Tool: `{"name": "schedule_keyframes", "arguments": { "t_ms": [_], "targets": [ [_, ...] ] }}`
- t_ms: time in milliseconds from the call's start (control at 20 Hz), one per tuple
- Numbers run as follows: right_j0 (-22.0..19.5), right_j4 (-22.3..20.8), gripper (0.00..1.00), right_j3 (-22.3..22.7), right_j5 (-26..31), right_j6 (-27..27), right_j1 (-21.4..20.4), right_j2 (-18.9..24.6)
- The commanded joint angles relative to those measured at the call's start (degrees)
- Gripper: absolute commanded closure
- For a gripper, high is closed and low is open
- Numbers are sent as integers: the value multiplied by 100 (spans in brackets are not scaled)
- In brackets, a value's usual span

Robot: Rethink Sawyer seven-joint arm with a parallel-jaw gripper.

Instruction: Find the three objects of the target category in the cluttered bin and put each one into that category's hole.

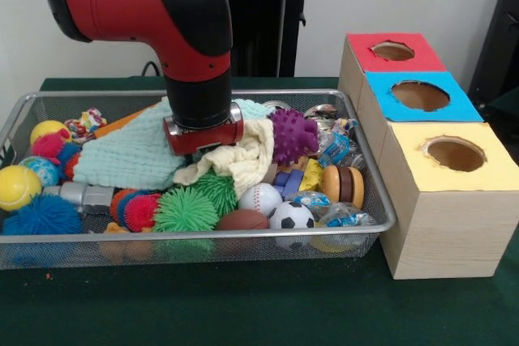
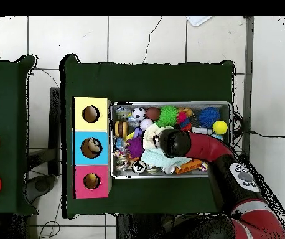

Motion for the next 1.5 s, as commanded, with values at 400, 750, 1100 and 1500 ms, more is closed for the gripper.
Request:
{"name": "schedule_keyframes", "arguments": {
  "t_ms": [400,750,1100,1500],
  "targets": [
    [380,255,0,191,987,746,196,-304],
    [808,217,0,-112,3123,457,70,-928],
    [994,124,0,-367,3966,458,196,-1080],
    [941,120,0,-351,3582,545,163,-1033]
  ]
}}
